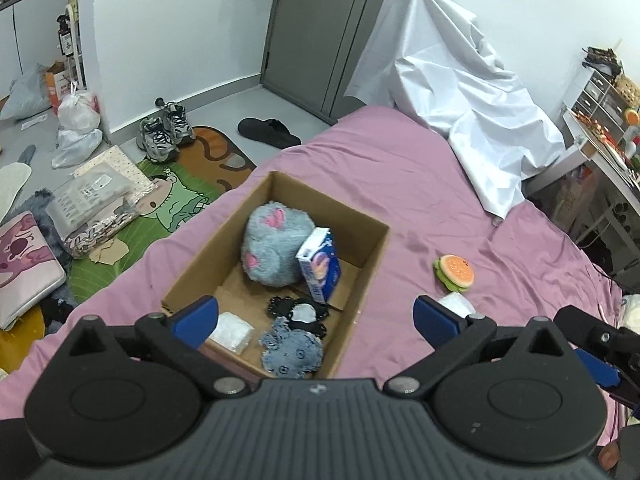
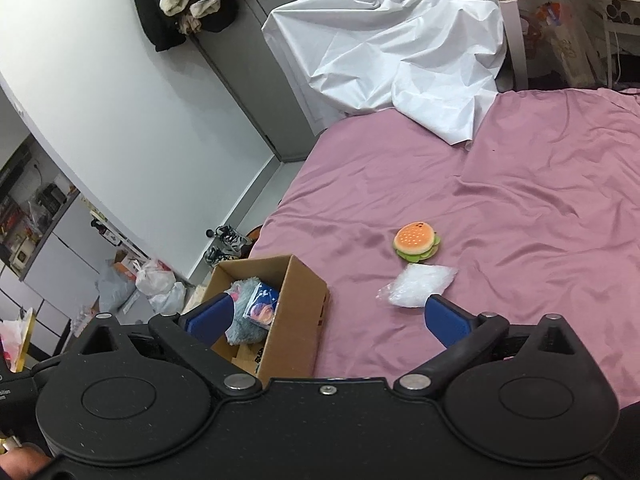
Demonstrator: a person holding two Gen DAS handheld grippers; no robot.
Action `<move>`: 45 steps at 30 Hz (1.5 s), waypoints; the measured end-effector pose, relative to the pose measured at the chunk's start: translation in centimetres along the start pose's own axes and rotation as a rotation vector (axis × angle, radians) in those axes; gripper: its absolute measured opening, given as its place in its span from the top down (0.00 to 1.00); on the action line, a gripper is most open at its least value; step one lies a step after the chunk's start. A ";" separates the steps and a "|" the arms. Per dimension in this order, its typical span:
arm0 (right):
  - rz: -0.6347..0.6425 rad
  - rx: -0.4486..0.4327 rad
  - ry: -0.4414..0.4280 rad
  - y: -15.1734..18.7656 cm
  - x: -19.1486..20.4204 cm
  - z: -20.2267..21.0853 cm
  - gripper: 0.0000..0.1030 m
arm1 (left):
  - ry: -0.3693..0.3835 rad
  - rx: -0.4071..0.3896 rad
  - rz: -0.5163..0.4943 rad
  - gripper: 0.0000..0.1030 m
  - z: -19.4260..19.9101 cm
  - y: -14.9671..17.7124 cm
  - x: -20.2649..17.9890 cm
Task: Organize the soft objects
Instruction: 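Withdraw both tools from the box toward the burger plush and plastic bag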
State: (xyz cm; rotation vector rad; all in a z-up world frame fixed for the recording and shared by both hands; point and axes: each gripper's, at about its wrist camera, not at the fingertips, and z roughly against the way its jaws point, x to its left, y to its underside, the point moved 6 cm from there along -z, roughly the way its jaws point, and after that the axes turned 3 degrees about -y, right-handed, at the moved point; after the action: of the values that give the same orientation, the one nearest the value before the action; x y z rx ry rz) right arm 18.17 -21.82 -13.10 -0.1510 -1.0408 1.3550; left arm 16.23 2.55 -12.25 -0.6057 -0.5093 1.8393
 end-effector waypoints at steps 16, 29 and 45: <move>-0.055 -0.021 0.023 -1.1 -5.4 1.2 0.00 | -0.021 0.042 -0.076 0.00 -0.5 1.1 -4.7; -0.101 -0.004 0.012 -1.4 -9.0 0.6 0.00 | -0.017 0.039 -0.095 0.01 -1.9 1.2 -7.4; -0.292 0.040 -0.062 -2.0 -13.1 -3.0 0.02 | 0.032 0.058 -0.091 0.07 -5.4 1.5 -11.0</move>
State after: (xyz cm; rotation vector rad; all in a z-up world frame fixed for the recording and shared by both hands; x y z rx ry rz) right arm 23.39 -32.06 -20.41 0.0719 -1.0425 1.1194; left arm 21.71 -8.04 -15.56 -0.5630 -0.4535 1.7498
